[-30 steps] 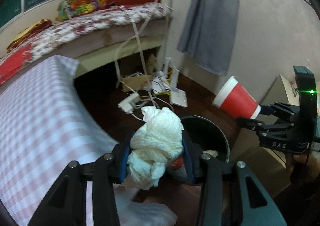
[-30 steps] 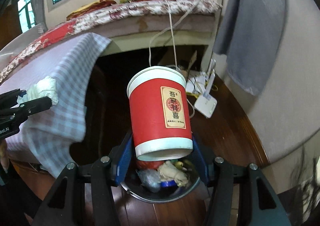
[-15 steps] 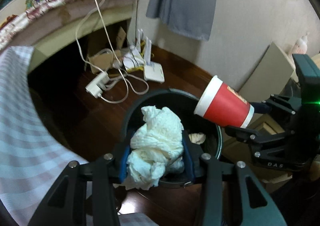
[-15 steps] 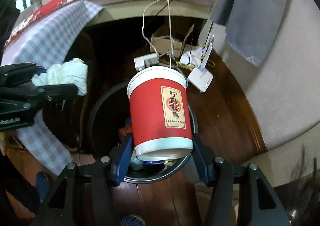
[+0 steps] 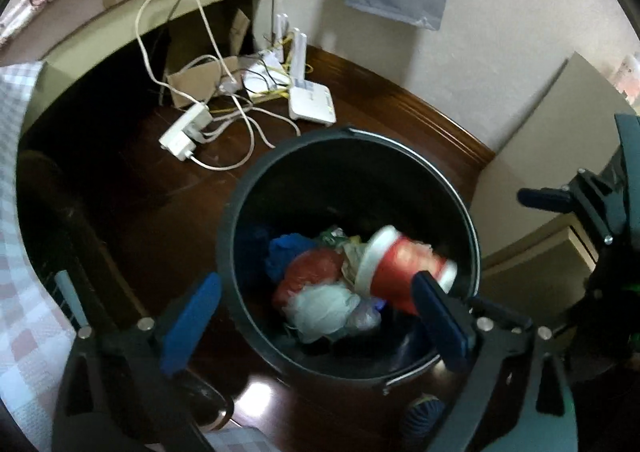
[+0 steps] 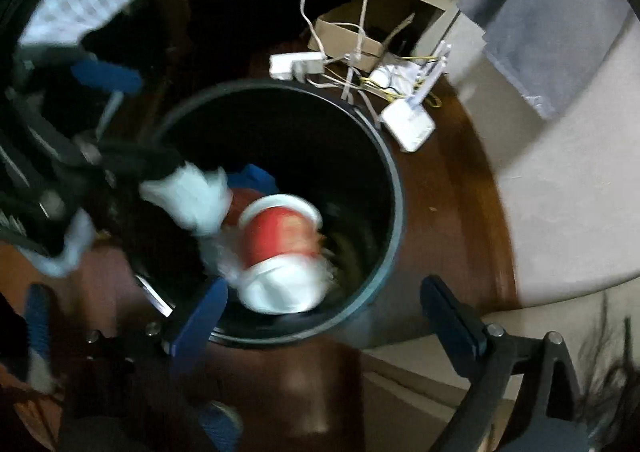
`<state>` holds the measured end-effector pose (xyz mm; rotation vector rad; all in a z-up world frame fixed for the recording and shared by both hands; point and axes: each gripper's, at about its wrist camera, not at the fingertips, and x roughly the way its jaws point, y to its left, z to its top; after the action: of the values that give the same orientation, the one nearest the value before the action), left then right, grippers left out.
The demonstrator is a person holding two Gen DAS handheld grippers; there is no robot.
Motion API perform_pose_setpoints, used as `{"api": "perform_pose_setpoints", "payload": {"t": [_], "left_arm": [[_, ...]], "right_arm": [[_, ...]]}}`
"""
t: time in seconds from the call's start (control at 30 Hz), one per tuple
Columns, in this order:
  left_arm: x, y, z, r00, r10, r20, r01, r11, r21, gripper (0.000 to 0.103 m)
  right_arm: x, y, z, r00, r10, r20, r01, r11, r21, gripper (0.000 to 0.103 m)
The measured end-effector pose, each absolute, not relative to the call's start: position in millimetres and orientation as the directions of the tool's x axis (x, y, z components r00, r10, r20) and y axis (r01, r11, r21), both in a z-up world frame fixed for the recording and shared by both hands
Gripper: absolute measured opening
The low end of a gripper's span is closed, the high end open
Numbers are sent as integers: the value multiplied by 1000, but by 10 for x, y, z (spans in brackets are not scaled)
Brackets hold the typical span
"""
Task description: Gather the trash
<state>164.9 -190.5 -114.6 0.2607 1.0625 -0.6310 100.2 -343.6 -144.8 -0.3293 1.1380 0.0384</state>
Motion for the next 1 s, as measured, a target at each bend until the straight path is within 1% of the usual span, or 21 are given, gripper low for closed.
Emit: {"api": "perform_pose_setpoints", "payload": {"t": [0.03,0.2,0.27,0.33,0.37,0.47,0.6,0.83,1.0], "left_arm": [[1623,-1898,-1126,344,-349,-872,597,798,-84,97],[1512,-1878,-966,397,-336,-854,585,809,-46,97],[1470,-1868,-835,415,-350,-840,581,813,-52,98],[1406,-1831,-646,442,-369,-818,575,816,-57,98],[1382,-1816,-569,454,-372,-809,570,819,-57,98],[1304,-1767,-301,493,-383,-781,563,825,-49,98],[1209,-1654,-22,540,-387,-747,547,836,-37,98],[1061,-1380,324,619,-362,-697,507,862,3,98],[931,-1129,493,670,-333,-663,460,887,19,98]], "right_arm": [[1010,-3498,-1437,420,-161,-893,-165,954,-250,103],[1034,-3731,-1279,436,-224,-872,-15,967,-255,103],[1023,-3841,-1109,463,-194,-865,62,980,-187,103],[993,-3928,-907,498,-157,-853,118,987,-112,103],[972,-3932,-830,508,-149,-848,128,987,-96,103],[909,-3872,-595,542,-164,-824,138,985,-105,103],[831,-3715,-299,596,-140,-791,115,989,-89,103],[671,-3302,145,687,-113,-718,61,993,-98,103],[489,-3011,303,725,-70,-685,19,996,-82,103]]}}
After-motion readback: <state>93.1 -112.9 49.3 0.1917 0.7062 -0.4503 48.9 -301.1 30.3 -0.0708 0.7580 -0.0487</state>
